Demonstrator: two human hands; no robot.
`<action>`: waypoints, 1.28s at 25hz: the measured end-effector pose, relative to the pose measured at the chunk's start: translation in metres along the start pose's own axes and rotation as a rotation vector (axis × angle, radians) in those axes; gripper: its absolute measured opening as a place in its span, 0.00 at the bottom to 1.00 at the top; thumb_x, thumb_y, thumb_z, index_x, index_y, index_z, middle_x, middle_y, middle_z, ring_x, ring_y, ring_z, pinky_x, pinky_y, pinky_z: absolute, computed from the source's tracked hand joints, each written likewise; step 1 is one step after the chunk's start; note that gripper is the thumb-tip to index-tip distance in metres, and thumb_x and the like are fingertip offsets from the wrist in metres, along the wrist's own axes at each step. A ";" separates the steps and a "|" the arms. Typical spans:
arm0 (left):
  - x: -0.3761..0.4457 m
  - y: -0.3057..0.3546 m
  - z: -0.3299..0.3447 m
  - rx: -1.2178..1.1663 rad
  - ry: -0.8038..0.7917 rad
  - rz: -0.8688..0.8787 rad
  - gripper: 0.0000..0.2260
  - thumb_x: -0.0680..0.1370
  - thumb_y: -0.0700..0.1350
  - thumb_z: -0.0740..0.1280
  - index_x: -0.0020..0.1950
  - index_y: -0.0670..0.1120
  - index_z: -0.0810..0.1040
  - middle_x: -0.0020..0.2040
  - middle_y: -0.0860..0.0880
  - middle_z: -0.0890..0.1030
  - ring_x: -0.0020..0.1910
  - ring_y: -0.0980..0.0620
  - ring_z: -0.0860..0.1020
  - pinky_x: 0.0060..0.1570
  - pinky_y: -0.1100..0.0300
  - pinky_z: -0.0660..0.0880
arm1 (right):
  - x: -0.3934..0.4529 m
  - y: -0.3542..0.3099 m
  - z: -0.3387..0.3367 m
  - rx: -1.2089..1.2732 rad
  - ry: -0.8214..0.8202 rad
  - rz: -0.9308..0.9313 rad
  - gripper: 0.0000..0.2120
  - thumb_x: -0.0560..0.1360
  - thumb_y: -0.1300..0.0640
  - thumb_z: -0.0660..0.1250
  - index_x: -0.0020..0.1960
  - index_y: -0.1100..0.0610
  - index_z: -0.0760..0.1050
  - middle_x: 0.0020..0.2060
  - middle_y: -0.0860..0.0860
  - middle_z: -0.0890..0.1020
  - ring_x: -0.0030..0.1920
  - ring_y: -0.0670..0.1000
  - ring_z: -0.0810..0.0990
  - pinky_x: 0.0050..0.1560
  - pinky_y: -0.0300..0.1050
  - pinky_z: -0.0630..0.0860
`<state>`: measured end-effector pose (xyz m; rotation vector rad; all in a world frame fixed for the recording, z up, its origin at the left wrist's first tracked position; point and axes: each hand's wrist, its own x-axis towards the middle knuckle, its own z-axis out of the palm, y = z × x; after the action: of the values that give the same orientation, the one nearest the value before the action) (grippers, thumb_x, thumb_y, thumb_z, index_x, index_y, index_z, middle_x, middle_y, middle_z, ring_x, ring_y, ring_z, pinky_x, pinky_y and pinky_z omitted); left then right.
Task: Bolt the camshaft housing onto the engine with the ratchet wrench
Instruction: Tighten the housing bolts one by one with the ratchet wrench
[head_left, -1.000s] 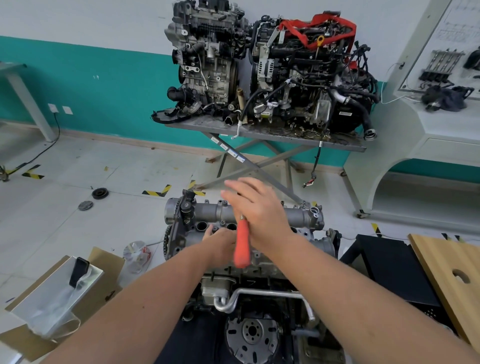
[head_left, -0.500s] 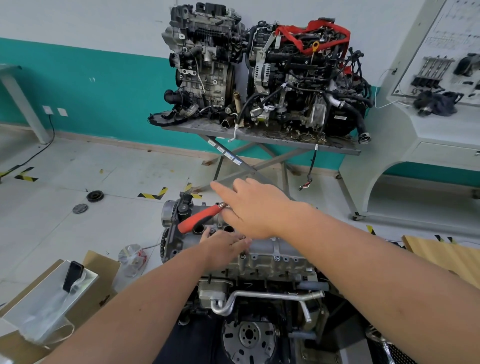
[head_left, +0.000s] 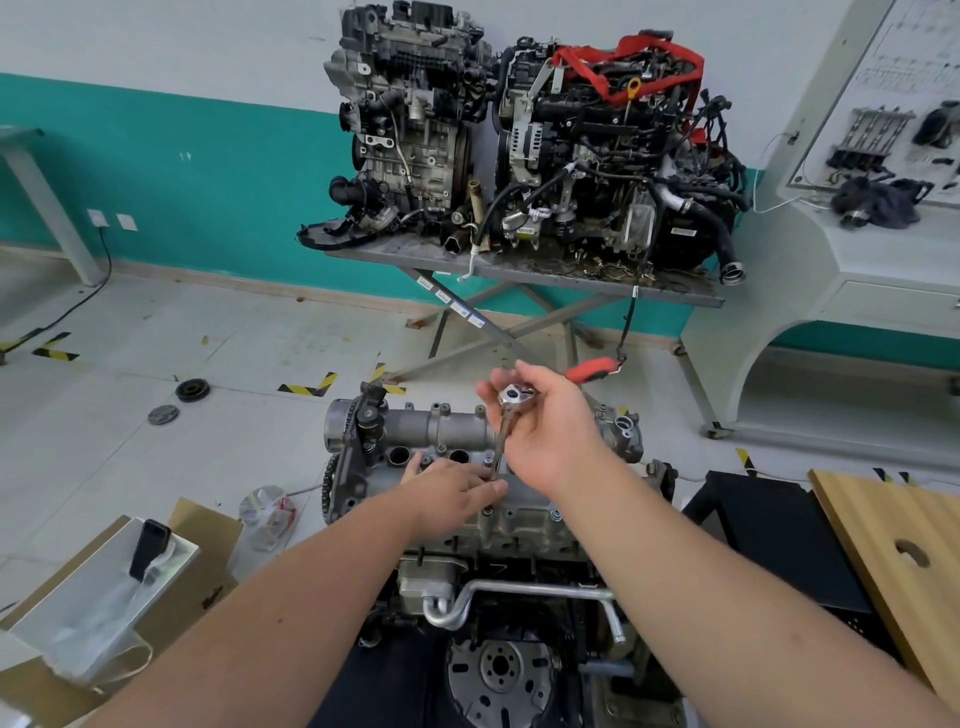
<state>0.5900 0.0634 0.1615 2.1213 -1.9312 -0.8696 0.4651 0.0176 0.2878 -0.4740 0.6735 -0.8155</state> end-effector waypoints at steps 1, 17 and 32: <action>0.000 0.000 0.000 -0.017 0.009 -0.003 0.23 0.82 0.66 0.48 0.58 0.61 0.81 0.71 0.63 0.70 0.77 0.54 0.58 0.72 0.40 0.33 | 0.000 0.006 -0.004 0.004 -0.041 -0.006 0.04 0.81 0.62 0.62 0.49 0.63 0.73 0.35 0.59 0.83 0.40 0.58 0.85 0.36 0.43 0.81; 0.004 -0.008 0.005 -0.169 0.074 0.016 0.17 0.82 0.57 0.55 0.66 0.57 0.76 0.68 0.53 0.75 0.76 0.50 0.62 0.75 0.48 0.50 | 0.002 0.011 -0.008 -2.160 -0.179 -1.562 0.09 0.67 0.65 0.66 0.45 0.57 0.79 0.40 0.51 0.81 0.43 0.57 0.78 0.44 0.49 0.72; 0.005 -0.004 0.002 -0.019 -0.010 -0.006 0.29 0.77 0.71 0.43 0.55 0.64 0.81 0.71 0.68 0.68 0.77 0.56 0.56 0.72 0.39 0.32 | -0.006 -0.018 0.043 -2.562 -0.302 -0.482 0.20 0.79 0.41 0.60 0.34 0.52 0.66 0.33 0.49 0.72 0.31 0.49 0.70 0.30 0.42 0.60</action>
<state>0.5921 0.0603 0.1563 2.1176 -1.9137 -0.8977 0.4834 0.0171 0.3311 -3.0318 1.0004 0.2500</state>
